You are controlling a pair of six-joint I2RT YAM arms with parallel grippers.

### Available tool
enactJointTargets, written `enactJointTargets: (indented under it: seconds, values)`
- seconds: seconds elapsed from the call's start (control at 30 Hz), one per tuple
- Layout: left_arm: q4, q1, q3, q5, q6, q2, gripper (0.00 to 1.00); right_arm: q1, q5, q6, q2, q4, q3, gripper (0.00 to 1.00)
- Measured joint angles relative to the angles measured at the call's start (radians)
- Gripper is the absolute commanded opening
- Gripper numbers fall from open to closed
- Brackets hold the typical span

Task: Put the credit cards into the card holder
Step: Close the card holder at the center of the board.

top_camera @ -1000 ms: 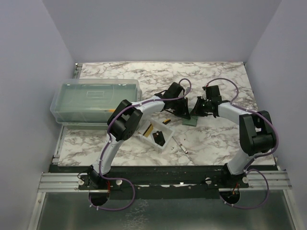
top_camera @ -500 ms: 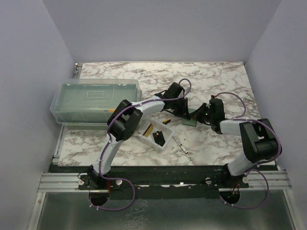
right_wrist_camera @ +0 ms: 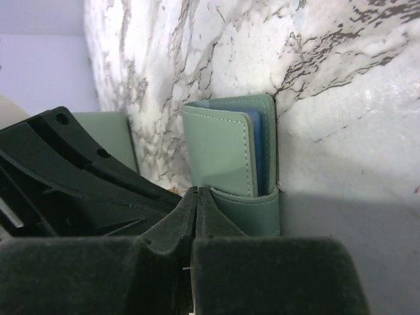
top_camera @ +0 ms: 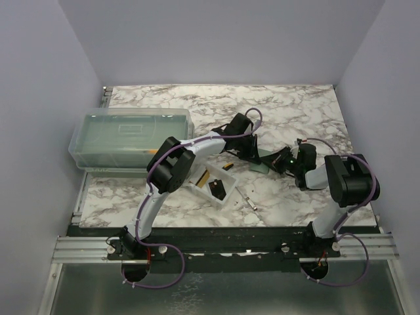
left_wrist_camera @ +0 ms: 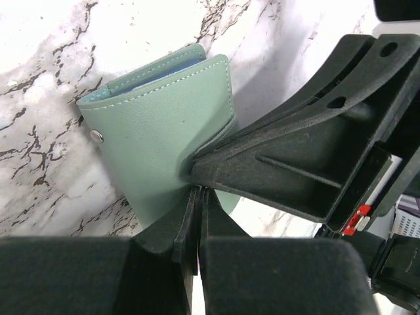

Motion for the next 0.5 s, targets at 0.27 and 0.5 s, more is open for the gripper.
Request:
enactJointTargets:
  seconds: [0.27, 0.5]
  values:
    - [0.003, -0.002, -0.001, 0.0, 0.0, 0.0, 0.0, -0.087, -0.187, 0.128, 0.133, 0.209, -0.027, 0.0]
    - [-0.015, -0.002, 0.0, 0.0, 0.005, -0.008, 0.31, -0.099, -0.216, 0.085, 0.102, 0.154, -0.005, 0.29]
